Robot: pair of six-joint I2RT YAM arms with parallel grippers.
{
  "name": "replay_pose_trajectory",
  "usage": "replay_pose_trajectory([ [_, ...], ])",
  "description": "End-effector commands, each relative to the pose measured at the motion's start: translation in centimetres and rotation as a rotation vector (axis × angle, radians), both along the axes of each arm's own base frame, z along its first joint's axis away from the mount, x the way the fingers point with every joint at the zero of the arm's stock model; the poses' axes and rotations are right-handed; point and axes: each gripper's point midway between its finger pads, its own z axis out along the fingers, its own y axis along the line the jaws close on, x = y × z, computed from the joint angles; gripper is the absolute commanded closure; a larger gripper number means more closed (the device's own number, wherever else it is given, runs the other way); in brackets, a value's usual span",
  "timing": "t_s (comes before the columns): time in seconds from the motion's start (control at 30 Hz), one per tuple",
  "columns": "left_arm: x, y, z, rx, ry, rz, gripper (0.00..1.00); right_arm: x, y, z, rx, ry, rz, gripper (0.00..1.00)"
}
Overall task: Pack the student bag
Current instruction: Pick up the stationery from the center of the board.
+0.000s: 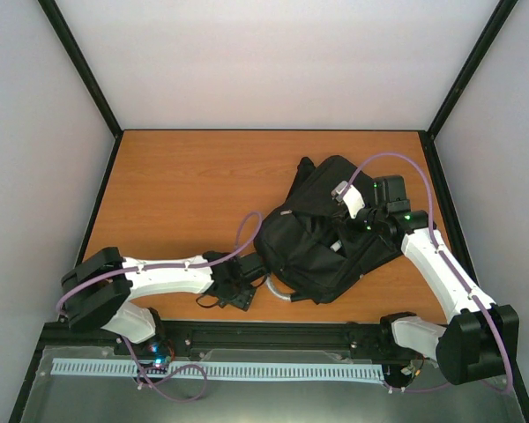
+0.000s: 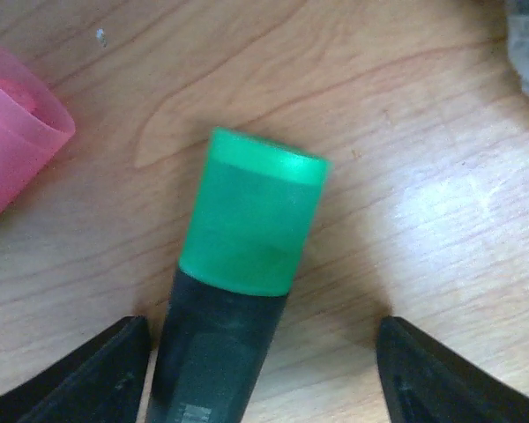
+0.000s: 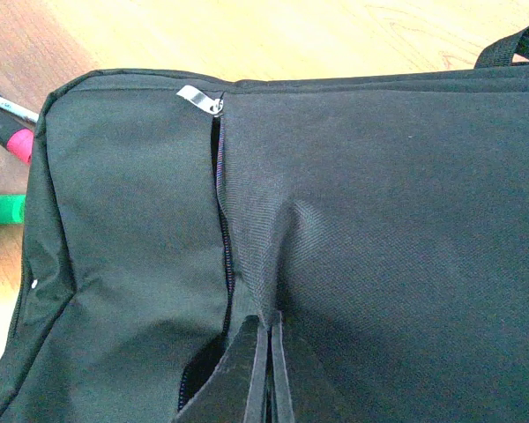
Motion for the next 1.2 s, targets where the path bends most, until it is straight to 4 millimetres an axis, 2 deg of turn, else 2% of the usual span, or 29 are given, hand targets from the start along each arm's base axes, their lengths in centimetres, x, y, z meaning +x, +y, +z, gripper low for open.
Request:
replay_pose_trajectory([
  [0.0, -0.9, -2.5, 0.3, -0.100, 0.067, -0.076, 0.31, 0.5, -0.1, 0.7, 0.009, -0.039, 0.002, 0.97],
  [0.07, -1.2, -3.4, 0.6, -0.144, 0.084, -0.090, 0.37, 0.5, -0.1, 0.6, 0.009, -0.036, 0.002, 0.97],
  [0.2, -1.3, -4.2, 0.9, -0.169, 0.090, -0.077, 0.43, 0.5, -0.1, 0.6, 0.009, -0.033, 0.004, 0.97],
  [0.33, -0.6, -2.3, 0.4, -0.058, 0.064, 0.019, 0.40, 0.5, -0.1, 0.5, 0.009, -0.029, 0.003, 0.97],
  [0.43, -0.8, -1.2, -0.5, 0.015, 0.080, 0.063, 0.38, 0.5, -0.1, 0.4, 0.008, -0.027, 0.004, 0.97],
  [0.8, -2.2, -0.4, -1.1, 0.089, 0.069, 0.104, 0.40, 0.5, -0.1, 0.4, 0.008, -0.028, 0.005, 0.97],
  [0.97, -2.5, 0.3, -0.6, 0.105, 0.061, 0.126, 0.44, 0.5, -0.1, 0.4, 0.010, -0.026, 0.006, 0.97],
  [1.17, -2.8, 1.3, -0.2, 0.119, 0.056, 0.137, 0.59, 0.5, -0.1, 0.4, 0.012, -0.025, 0.005, 0.97],
])
